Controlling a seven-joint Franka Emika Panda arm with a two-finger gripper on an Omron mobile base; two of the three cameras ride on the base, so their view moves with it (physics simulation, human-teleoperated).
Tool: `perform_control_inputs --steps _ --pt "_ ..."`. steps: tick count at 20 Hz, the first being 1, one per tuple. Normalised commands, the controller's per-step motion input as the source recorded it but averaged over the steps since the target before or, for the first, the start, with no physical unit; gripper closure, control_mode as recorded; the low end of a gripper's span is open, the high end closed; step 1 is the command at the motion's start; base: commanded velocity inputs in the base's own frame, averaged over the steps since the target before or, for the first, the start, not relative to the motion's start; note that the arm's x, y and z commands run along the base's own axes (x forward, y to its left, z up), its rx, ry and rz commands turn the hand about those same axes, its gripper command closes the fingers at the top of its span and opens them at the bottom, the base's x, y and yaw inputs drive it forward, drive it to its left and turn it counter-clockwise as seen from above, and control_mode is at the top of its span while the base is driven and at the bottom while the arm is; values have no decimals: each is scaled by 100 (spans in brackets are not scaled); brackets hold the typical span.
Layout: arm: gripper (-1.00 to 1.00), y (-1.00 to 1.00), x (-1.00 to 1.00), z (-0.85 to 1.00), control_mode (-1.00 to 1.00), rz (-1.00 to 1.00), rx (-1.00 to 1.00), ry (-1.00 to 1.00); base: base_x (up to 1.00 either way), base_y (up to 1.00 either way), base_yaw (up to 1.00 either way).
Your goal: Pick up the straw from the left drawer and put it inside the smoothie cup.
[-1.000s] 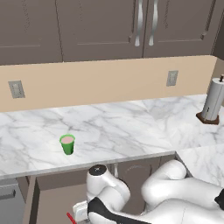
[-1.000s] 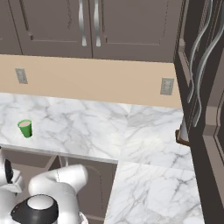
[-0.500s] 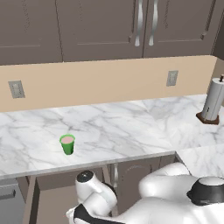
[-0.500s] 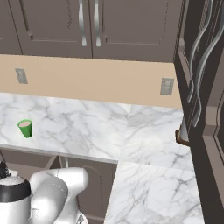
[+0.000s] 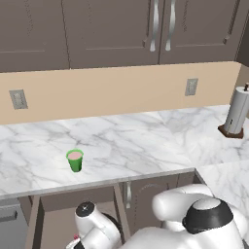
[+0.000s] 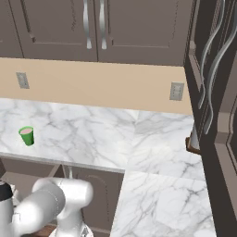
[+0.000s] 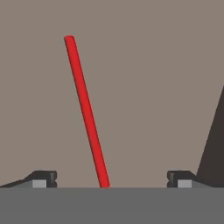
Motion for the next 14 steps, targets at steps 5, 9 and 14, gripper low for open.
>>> perform_control_inputs --steps 5,9,14 --pt "-100 16 7 -41 -100 8 0 -9 0 0 0" --pt "-100 1 0 -43 -100 8 4 -7 0 0 0" --pt "-100 0 0 -39 -100 7 14 0 0 0 0"
